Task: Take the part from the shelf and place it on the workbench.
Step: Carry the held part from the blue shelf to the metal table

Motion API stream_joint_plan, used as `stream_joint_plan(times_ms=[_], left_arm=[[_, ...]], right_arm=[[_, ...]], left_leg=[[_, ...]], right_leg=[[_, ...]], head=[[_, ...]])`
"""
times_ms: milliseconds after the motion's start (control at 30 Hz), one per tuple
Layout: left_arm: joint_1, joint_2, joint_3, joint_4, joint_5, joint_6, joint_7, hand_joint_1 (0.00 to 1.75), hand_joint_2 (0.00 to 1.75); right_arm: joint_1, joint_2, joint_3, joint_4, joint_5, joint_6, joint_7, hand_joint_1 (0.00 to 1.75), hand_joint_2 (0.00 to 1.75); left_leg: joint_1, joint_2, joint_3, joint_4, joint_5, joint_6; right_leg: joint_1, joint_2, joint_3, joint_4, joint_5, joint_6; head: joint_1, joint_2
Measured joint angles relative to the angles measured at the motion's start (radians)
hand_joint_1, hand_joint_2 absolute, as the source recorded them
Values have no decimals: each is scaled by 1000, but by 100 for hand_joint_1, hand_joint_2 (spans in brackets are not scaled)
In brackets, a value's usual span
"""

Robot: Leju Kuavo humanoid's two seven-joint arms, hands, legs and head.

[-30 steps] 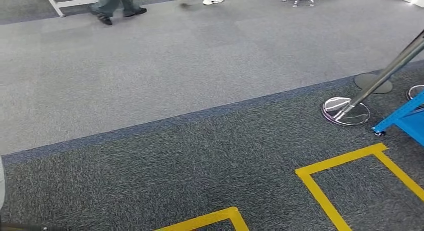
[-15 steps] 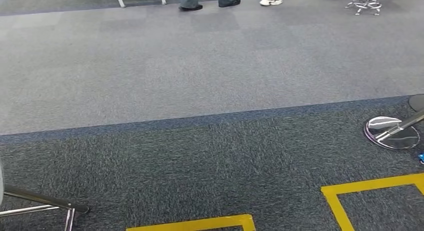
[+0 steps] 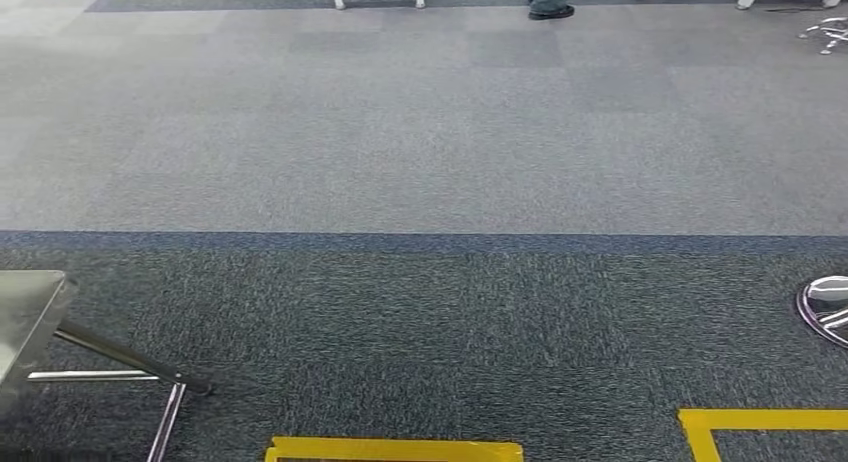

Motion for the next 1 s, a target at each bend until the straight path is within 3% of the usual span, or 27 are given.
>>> stream_joint_plan(times_ms=[67,133,200,233,267,300,333,367,433,500,567,633,700,767,800,833,867,933,1000], left_arm=[[2,0,0,-4,2,14,0,175,175],[1,-1,-1,-7,7,26,0,175,175],[-1,-2,-2,-9,10,35,0,175,175],[-2,-1,-4,-9,10,39,0,175,175],[-2,-1,-5,-9,10,44,0,175,175],[-2,-1,-7,-9,10,49,0,175,175],[-2,-1,-8,-9,10,54,0,175,175],[-2,0,-8,-9,10,60,0,175,175],[-3,1,-12,-9,12,73,0,175,175],[-3,3,-16,-10,14,85,0,175,175],[-2,5,-18,-11,15,95,0,175,175],[-2,8,-20,-12,17,102,0,175,175],[-3,12,-24,-12,21,106,0,175,175],[-4,16,-25,-12,24,108,0,175,175],[-3,18,-26,-12,25,110,0,175,175],[-3,20,-26,-12,26,111,0,175,175],[-3,21,-26,-12,27,113,0,175,175],[-4,24,-27,-12,27,117,0,175,175],[-6,25,-30,-13,28,120,0,175,175]], right_arm=[[-2,0,0,-1,-1,-2,1,0,175],[-3,0,0,-2,-2,-3,2,0,175],[-3,-1,0,-4,-4,-4,-1,0,175],[-6,-1,0,-4,-5,-5,-2,0,175],[-10,-2,0,-5,-5,-5,-3,0,175],[-14,-2,0,-5,-6,-6,-3,0,175],[-16,-2,0,-5,-6,-6,-2,0,175],[-15,-2,1,-6,-6,-6,0,0,175],[-9,-2,2,-6,-6,-6,2,0,175],[-5,-1,4,-7,-6,-6,2,0,175],[-6,0,6,-10,-6,-5,1,0,175],[-6,1,7,-13,-7,-7,2,0,175],[-4,0,7,-14,-7,-8,2,0,175],[-2,-1,7,-14,-8,-9,2,0,175],[-2,-1,7,-14,-8,-9,2,0,175],[-2,-2,8,-14,-8,-10,3,0,175],[-2,-2,8,-14,-8,-11,4,0,175],[-2,-2,8,-14,-8,-12,4,0,175],[-1,-2,9,-14,-7,-13,5,0,175]], left_leg=[[1,-19,0,-12,5,10],[7,-38,6,-27,12,21],[11,-56,9,-32,15,29],[11,-66,9,-32,14,31],[11,-77,10,-32,13,32],[12,-89,12,-32,12,32],[12,-102,14,-32,11,31],[13,-117,18,-31,9,29],[14,-144,18,-24,5,21],[14,-168,9,-18,6,8],[17,-185,1,-17,11,-3],[15,-151,-15,14,-8,-13],[14,-96,-63,118,-63,-22],[19,-79,-123,238,-108,-29],[21,-76,-135,262,-106,-30],[22,-74,-128,246,-85,-29],[23,-65,-103,194,-50,-27],[15,-21,-35,62,2,-19],[5,9,-2,-2,5,-9]], right_leg=[[1,-8,11,-5,-4,8],[-1,33,2,26,-30,14],[-1,84,-58,139,-84,17],[-1,94,-96,208,-108,18],[0,97,-126,258,-117,19],[0,99,-142,275,-106,20],[-1,100,-139,252,-75,21],[-3,107,-121,196,-30,22],[-10,151,-76,72,30,23],[-13,180,-51,17,38,20],[-12,162,-43,10,40,10],[-14,137,-40,6,43,-1],[-13,109,-38,4,42,-9],[-11,80,-38,4,39,-13],[-10,66,-38,4,37,-13],[-9,53,-37,4,34,-13],[-9,41,-35,4,29,-12],[-6,20,-25,4,19,-6],[-2,0,-16,1,10,1]], head=[[0,0],[3,0],[8,0],[10,0],[10,0],[10,0],[10,0],[10,0],[11,0],[11,0],[10,0],[4,0],[-3,0],[-4,0],[-4,0],[-4,0],[-4,0],[-5,0],[-7,0]])
